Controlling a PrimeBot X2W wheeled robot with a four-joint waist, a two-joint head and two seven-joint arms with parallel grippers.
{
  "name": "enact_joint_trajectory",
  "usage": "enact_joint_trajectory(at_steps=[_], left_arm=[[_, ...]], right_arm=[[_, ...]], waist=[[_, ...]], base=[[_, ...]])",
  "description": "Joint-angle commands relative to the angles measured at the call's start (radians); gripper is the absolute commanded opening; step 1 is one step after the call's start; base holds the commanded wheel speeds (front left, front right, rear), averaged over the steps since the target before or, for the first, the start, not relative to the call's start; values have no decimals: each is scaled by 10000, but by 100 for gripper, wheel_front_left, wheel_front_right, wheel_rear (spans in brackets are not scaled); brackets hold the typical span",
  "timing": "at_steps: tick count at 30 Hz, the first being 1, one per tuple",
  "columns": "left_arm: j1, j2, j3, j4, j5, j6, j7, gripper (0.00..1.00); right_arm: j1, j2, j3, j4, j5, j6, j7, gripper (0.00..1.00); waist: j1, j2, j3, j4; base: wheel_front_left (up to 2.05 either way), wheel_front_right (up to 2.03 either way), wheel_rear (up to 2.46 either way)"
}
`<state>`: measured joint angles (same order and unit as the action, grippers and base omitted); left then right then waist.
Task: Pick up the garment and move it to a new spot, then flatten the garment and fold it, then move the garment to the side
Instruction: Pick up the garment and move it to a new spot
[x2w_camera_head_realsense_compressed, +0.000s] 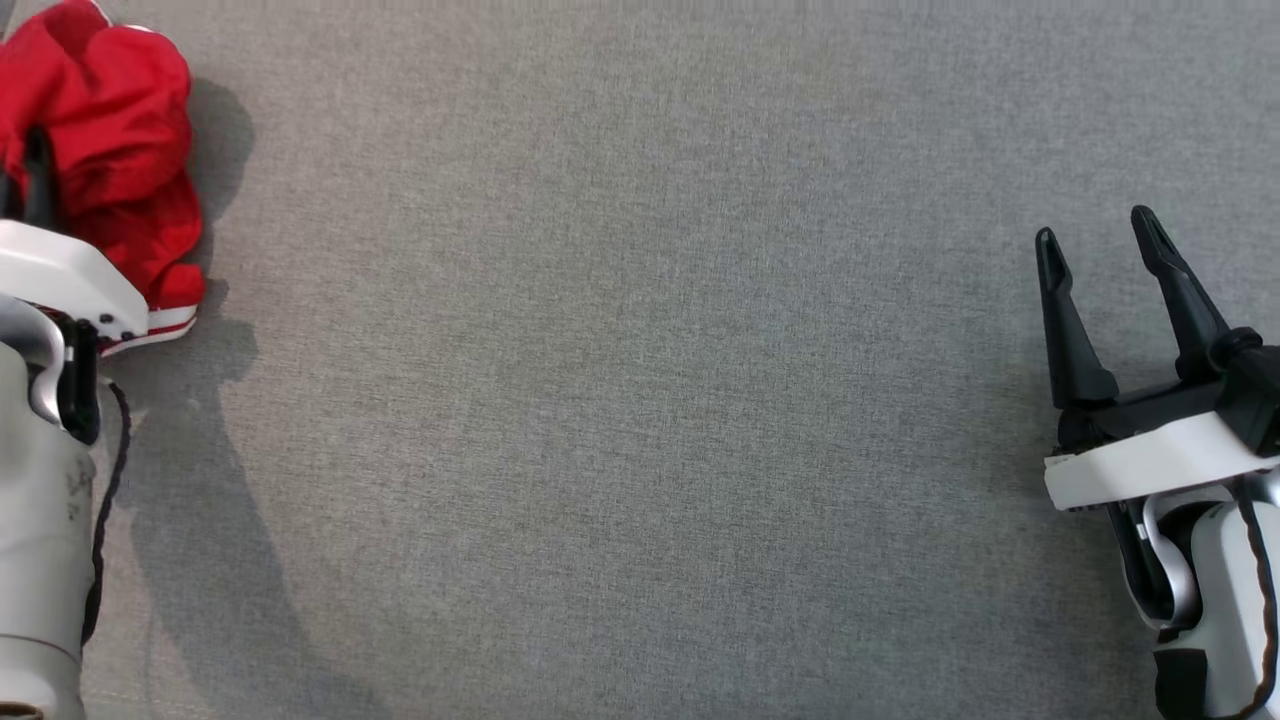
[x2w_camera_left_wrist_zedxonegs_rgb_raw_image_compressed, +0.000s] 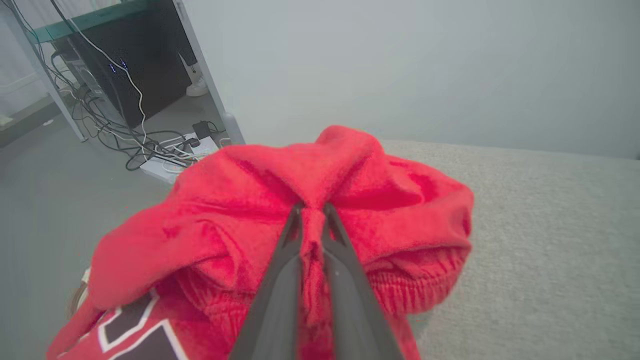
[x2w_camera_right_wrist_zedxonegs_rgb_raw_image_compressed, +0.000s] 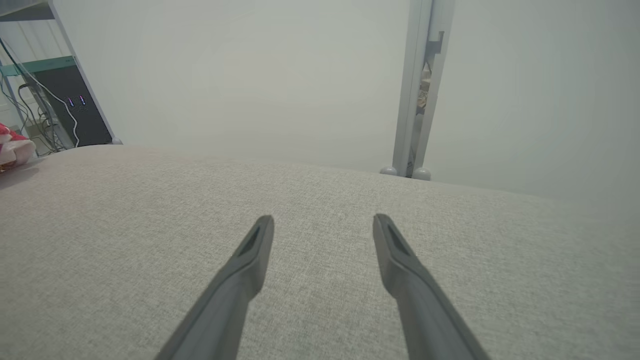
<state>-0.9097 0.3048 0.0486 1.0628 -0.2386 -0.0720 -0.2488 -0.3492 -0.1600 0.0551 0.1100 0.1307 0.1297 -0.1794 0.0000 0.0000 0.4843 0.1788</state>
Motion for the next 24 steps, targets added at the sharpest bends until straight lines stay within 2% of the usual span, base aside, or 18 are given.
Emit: enact_joint_trajectory(at_steps=[1,7,13,18,23,24], left_arm=[[-48,152,61,-214,-10,84,-96,0],[807,168,419,-2115,-40,235,-157,0],[2649,-132,654,-4424,108,268,-155,0],[4388,-573,637,-6081,179,417,-155,0],[6060,-1065,516,-7788,156,755,73,0],[6677,-1269,447,-8465,105,862,262,0]], right_arm=[[98,2,-51,35,55,19,-100,100],[409,160,-177,263,167,19,-298,100],[925,400,-445,544,258,19,-474,100],[1299,485,-522,670,383,19,-547,100],[1620,548,-531,723,480,19,-561,100],[1790,567,-581,721,468,19,-565,100]], waist=[[0,0,-234,13],[0,0,-1042,-111],[0,0,-2030,-333],[0,0,-2725,-604],[0,0,-3251,-907],[0,0,-3419,-999]], base=[[0,0,0],[0,0,0],[0,0,0],[0,0,0],[0,0,0],[0,0,0]])
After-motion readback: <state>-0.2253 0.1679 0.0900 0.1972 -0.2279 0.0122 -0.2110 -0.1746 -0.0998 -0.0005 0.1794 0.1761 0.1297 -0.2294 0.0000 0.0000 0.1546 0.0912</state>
